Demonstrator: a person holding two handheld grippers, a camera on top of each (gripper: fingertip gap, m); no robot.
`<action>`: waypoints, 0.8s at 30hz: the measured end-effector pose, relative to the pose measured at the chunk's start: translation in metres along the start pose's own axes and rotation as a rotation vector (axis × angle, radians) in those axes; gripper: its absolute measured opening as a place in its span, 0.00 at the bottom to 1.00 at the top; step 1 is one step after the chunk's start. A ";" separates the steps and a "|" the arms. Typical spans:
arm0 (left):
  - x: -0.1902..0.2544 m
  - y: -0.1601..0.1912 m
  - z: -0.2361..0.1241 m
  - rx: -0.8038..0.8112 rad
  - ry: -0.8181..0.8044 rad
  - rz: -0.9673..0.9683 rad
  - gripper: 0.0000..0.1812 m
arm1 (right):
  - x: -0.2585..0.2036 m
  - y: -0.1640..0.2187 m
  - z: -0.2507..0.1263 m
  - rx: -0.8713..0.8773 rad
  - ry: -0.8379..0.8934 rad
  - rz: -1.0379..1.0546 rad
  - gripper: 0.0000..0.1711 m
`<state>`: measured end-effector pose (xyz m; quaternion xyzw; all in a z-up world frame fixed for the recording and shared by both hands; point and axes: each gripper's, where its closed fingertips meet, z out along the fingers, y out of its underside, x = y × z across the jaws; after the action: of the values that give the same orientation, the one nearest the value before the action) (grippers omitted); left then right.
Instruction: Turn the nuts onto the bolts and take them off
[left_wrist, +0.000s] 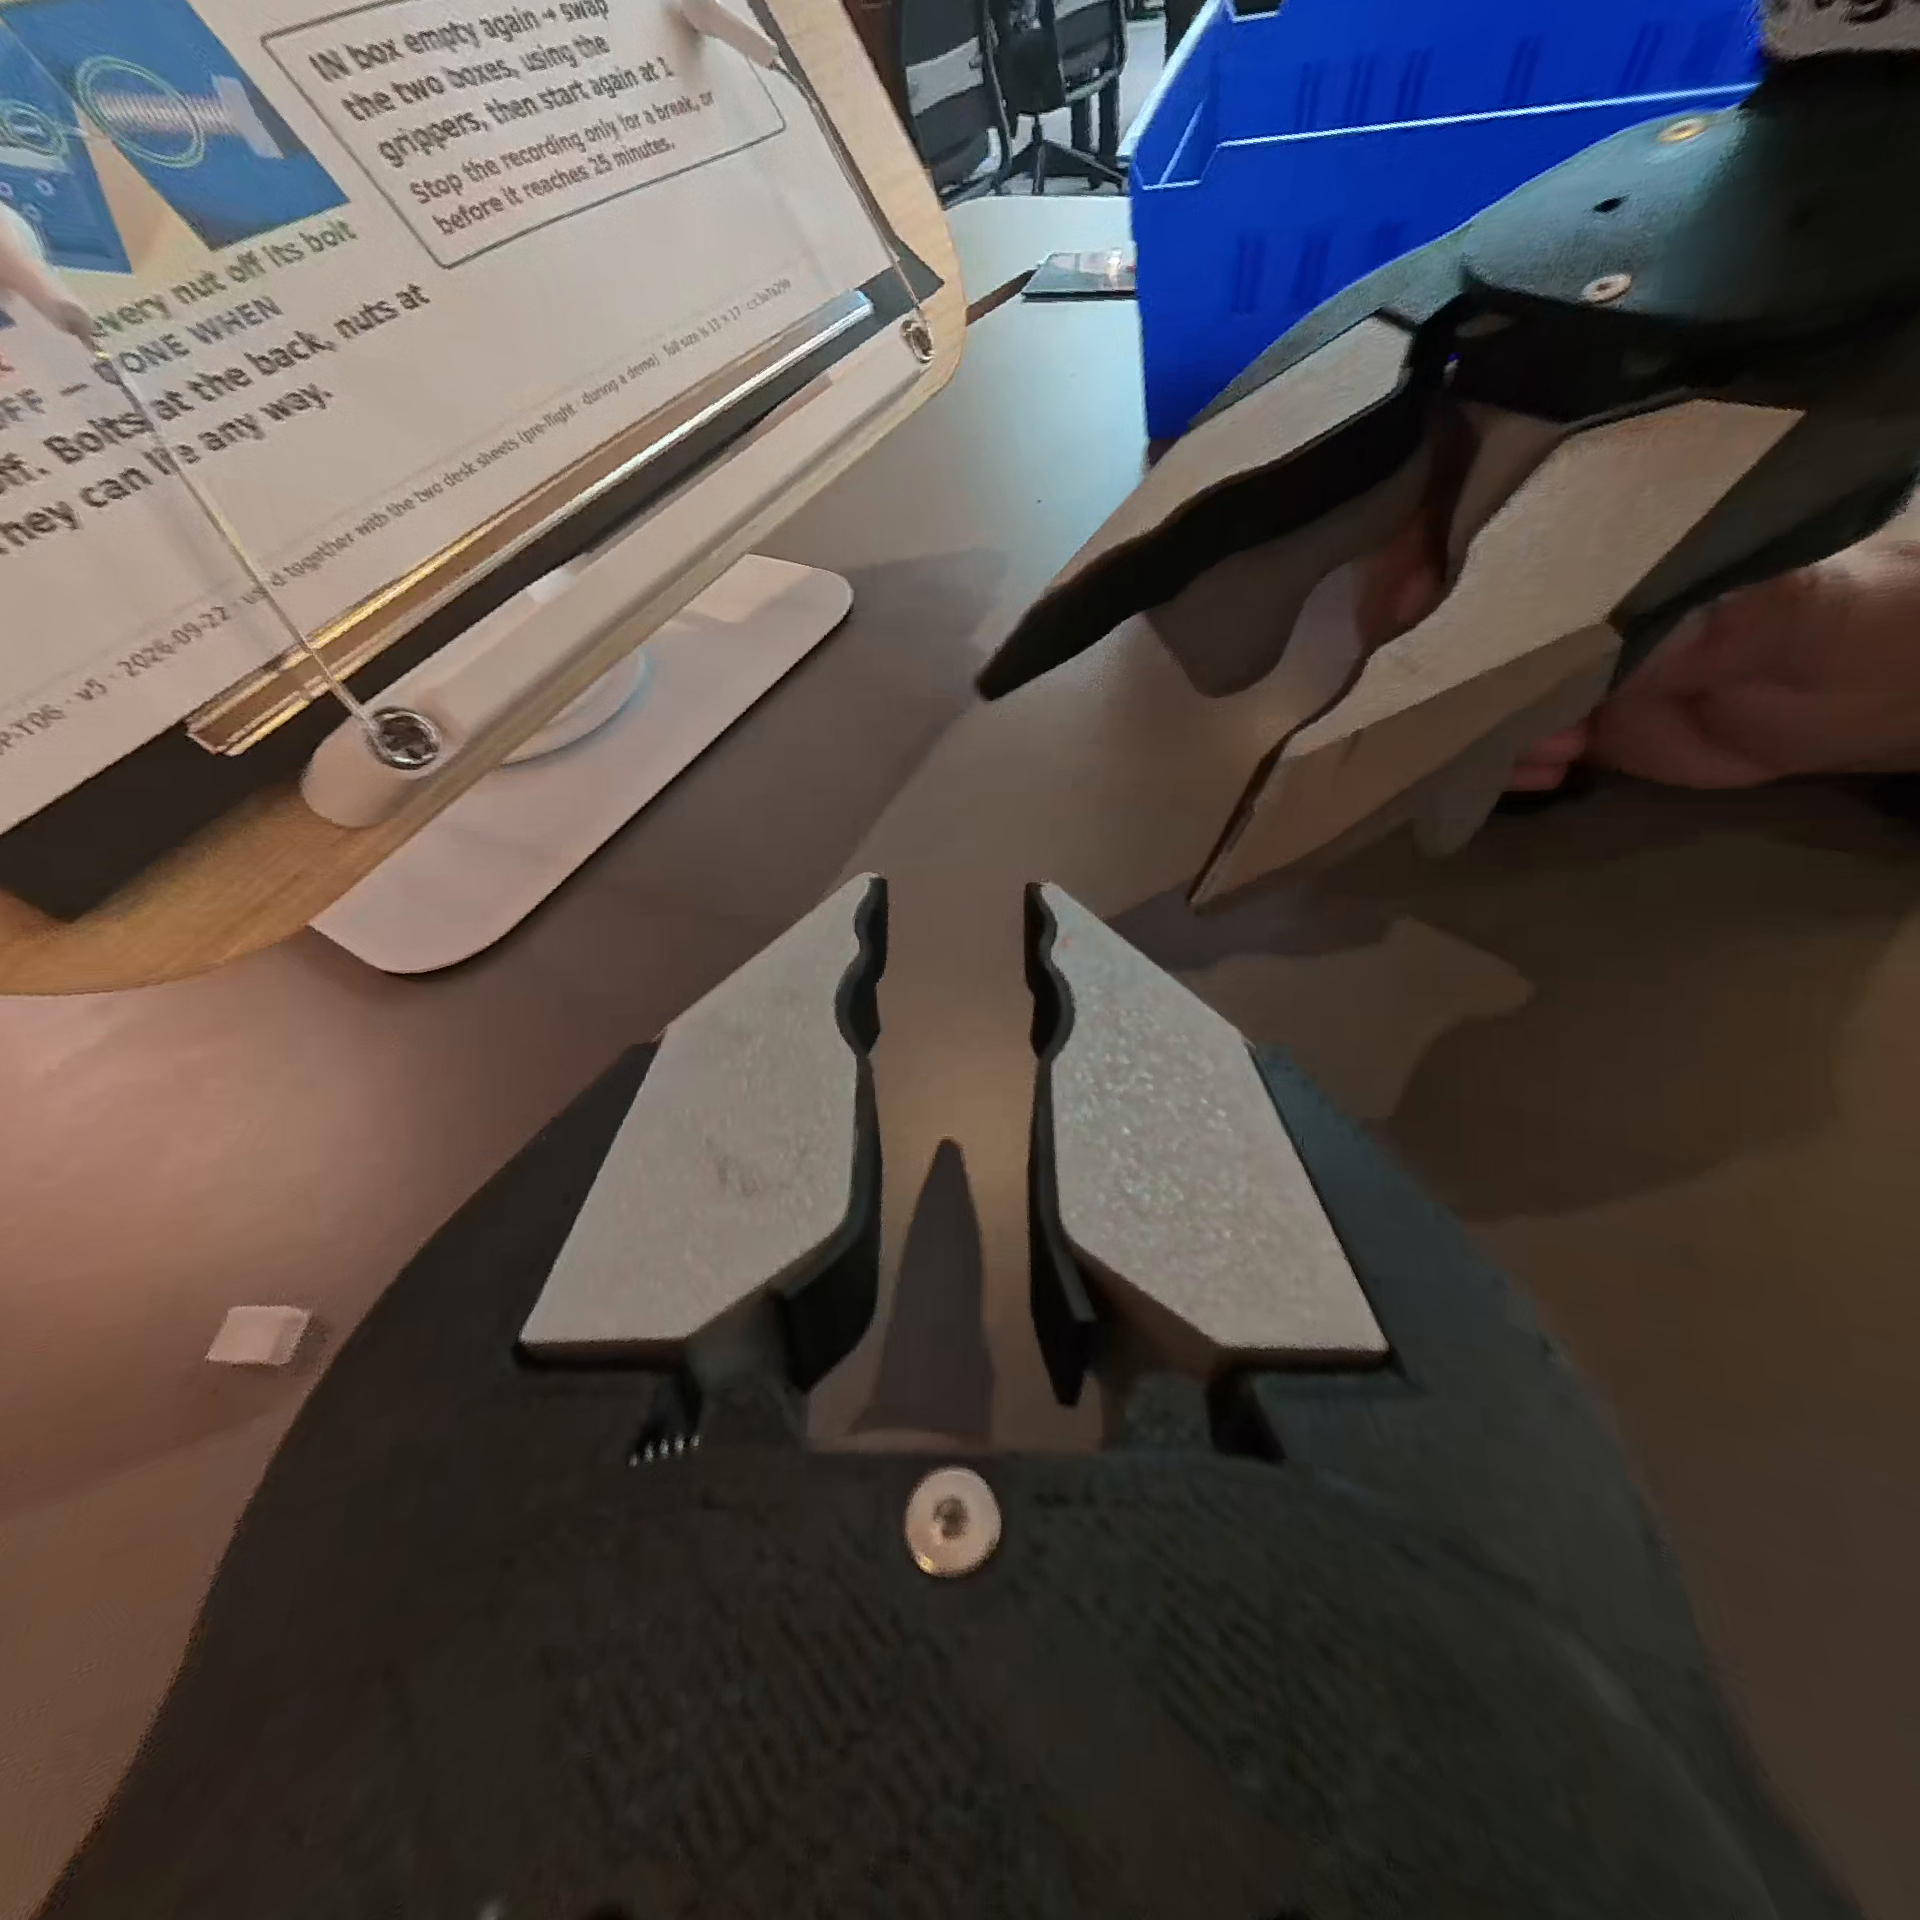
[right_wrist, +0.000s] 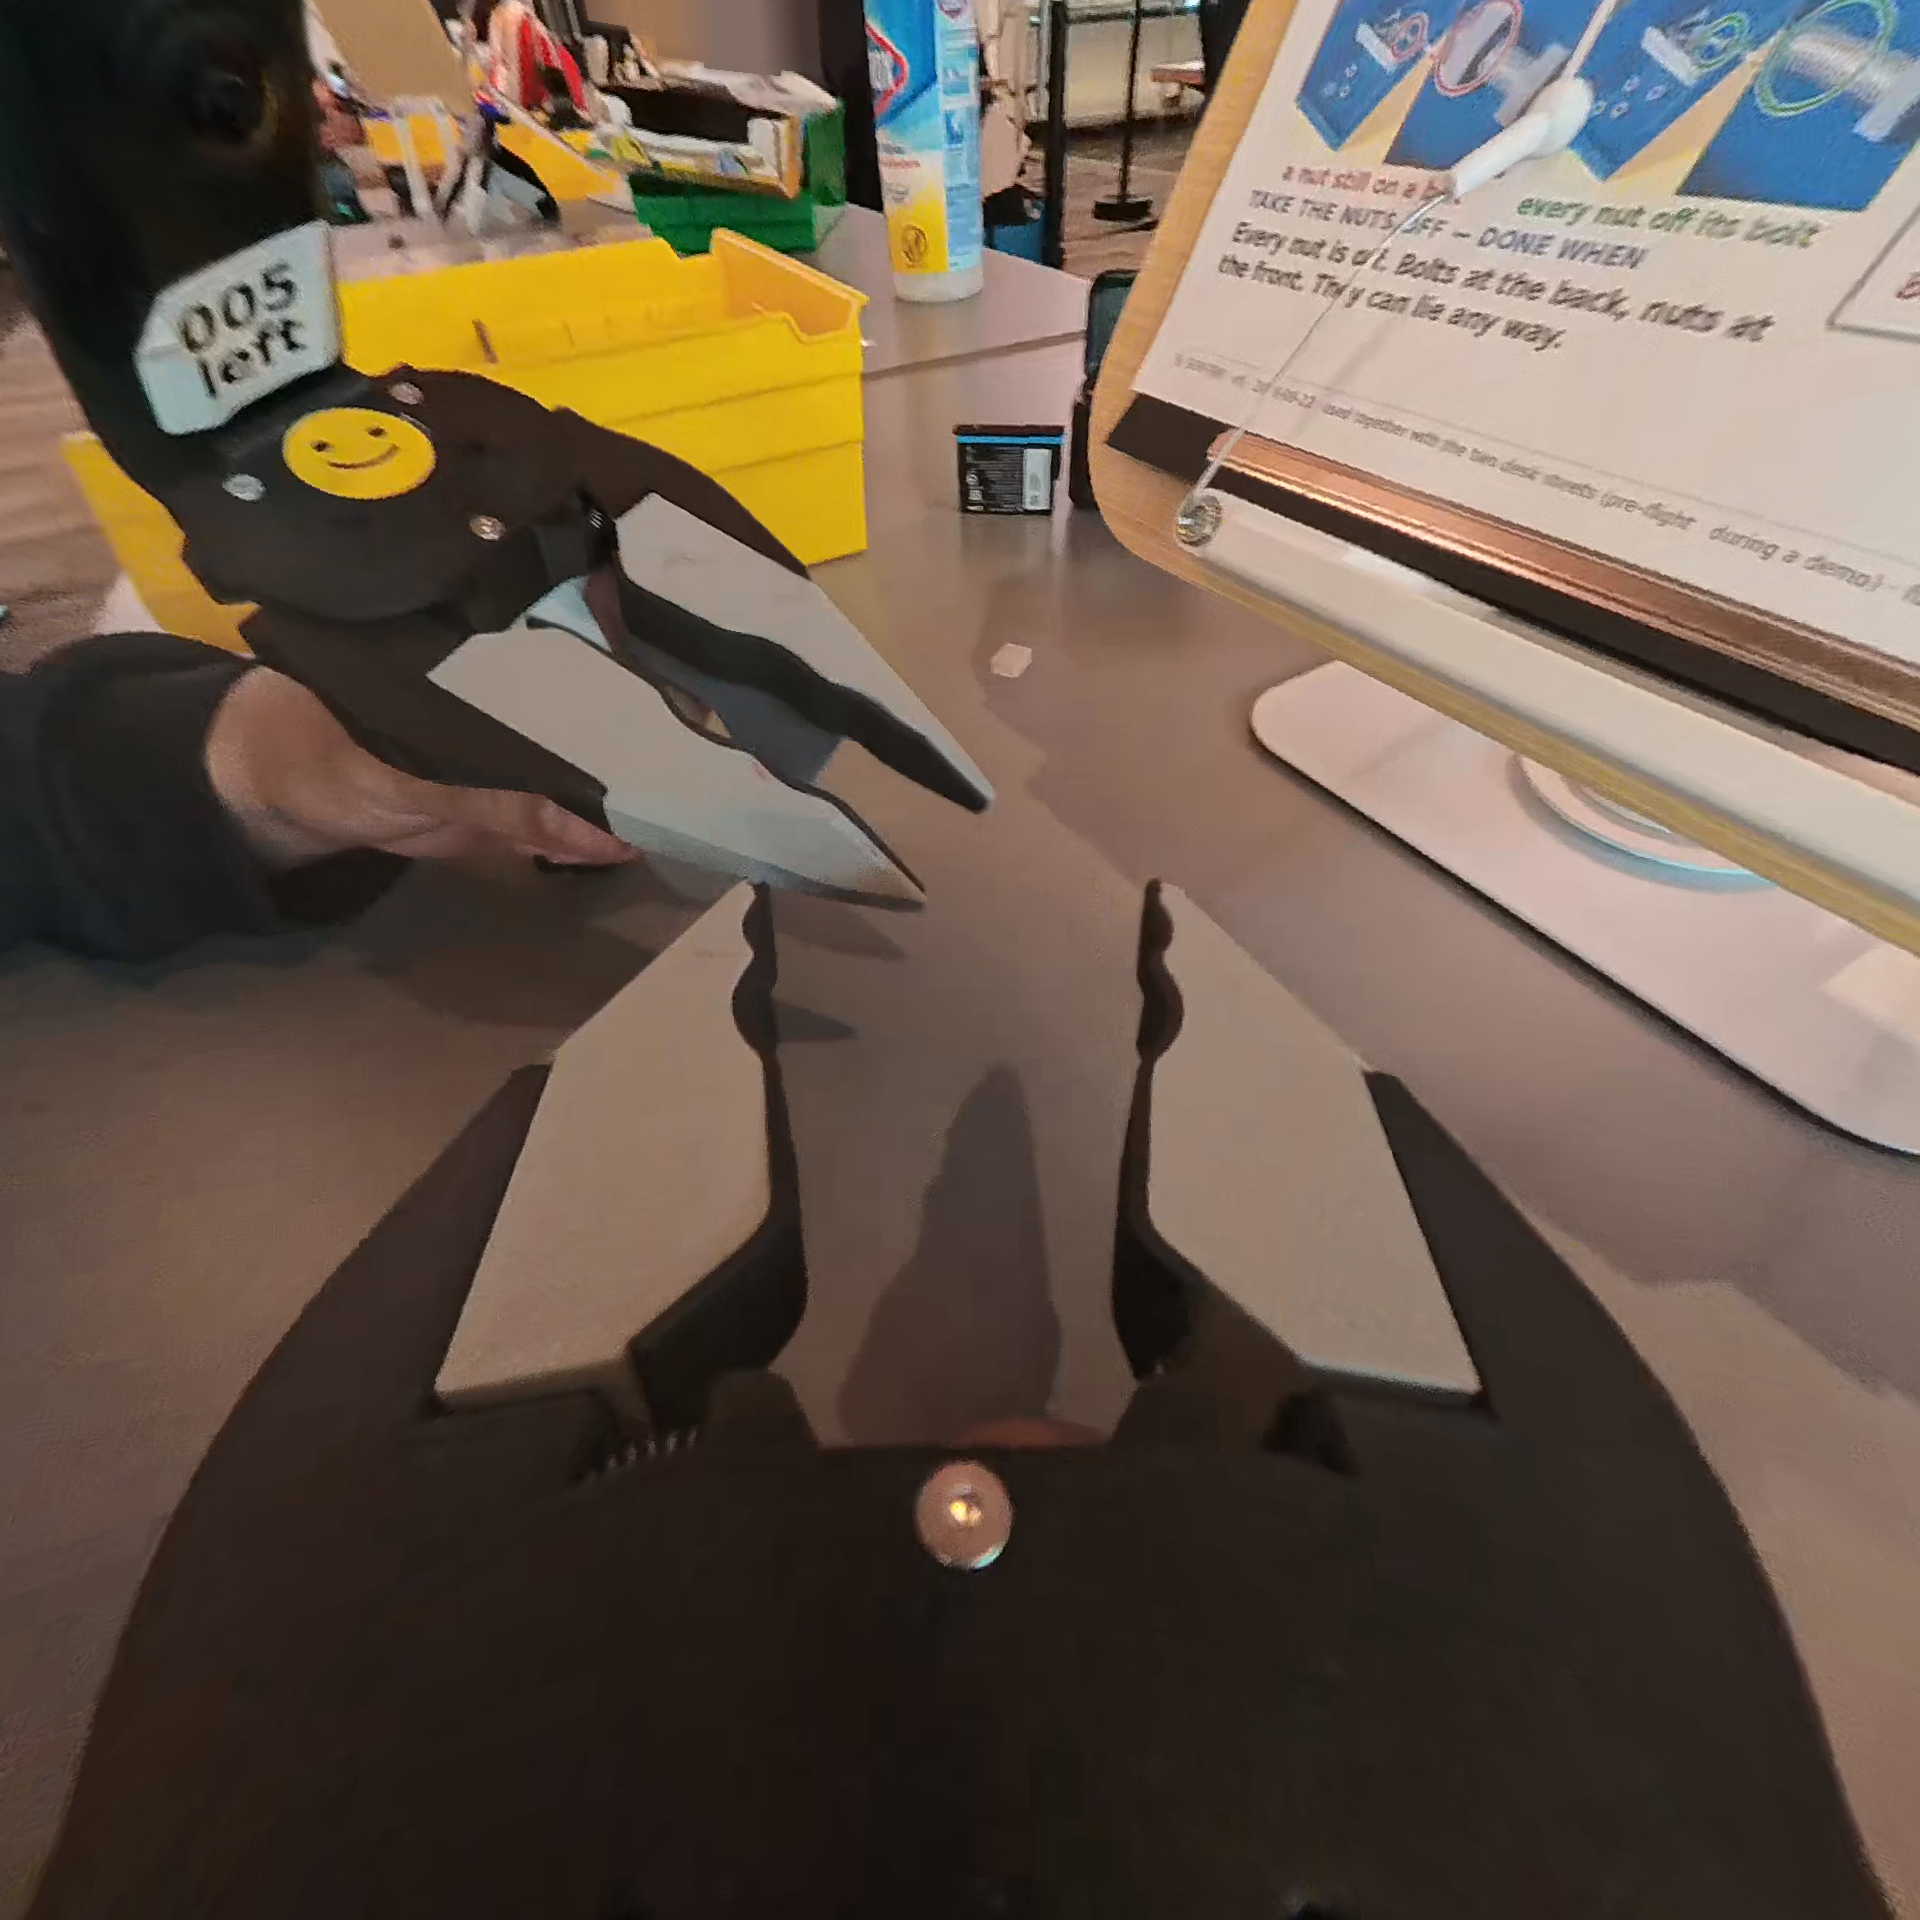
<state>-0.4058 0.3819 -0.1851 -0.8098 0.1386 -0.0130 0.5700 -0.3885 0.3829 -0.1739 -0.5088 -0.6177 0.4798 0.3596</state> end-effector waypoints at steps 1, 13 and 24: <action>-0.006 0.000 -0.001 0.006 -0.024 -0.006 0.13 | 0.004 0.001 -0.001 -0.007 0.027 -0.021 0.40; -0.010 -0.002 -0.013 0.047 -0.047 -0.105 0.14 | 0.046 0.015 -0.024 -0.060 0.252 0.013 0.49; 0.067 0.022 -0.023 -0.117 0.208 0.027 0.18 | 0.033 0.016 -0.009 -0.092 0.146 -0.024 0.51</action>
<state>-0.3500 0.3377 -0.2061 -0.8340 0.2085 -0.0809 0.5044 -0.3827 0.4170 -0.1881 -0.5511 -0.6171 0.4083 0.3856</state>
